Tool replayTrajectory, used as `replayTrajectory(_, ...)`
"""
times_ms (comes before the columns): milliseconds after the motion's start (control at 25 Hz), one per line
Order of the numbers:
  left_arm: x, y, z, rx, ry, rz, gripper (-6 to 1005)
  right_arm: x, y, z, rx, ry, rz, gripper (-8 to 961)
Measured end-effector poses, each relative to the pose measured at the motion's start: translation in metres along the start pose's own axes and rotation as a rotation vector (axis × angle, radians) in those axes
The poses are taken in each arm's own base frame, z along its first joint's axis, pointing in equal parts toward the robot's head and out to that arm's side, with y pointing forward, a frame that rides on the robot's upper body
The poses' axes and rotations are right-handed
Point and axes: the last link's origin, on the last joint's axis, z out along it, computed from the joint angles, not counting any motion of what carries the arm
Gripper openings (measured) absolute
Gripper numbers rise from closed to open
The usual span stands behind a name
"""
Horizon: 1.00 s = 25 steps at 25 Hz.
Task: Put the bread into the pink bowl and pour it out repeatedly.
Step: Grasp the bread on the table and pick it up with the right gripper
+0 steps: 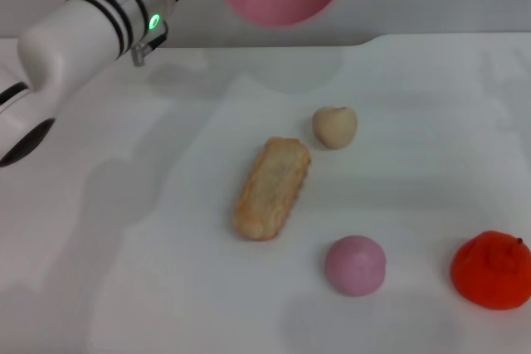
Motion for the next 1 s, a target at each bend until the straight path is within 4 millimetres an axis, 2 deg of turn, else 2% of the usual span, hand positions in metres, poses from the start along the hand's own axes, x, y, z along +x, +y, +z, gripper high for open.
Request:
replayTrajectory(120,-0.007,-0.009,-0.008,0.000,-0.027,-0.038,57,0.000,0.000,0.000,0.000,0.000,-0.001,594)
replayTrajectory(400,-0.010,-0.012,-0.015,-0.078,-0.051,-0.072,57,-0.001,0.003,0.006,-0.010,0.000,-0.003,594)
replayTrajectory(640,-0.004,-0.018,-0.023,-0.209,-0.119,-0.062,57,-0.001,0.005,0.011,-0.018,0.000,-0.004,594)
replayTrajectory(800,0.000,-0.025,-0.030,-0.290,-0.224,-0.022,57,0.000,0.007,0.015,-0.020,0.012,-0.003,594)
replayTrajectory(1000,0.003,-0.043,-0.034,-0.280,-0.349,0.033,57,0.002,0.011,0.021,-0.033,0.034,-0.007,594)
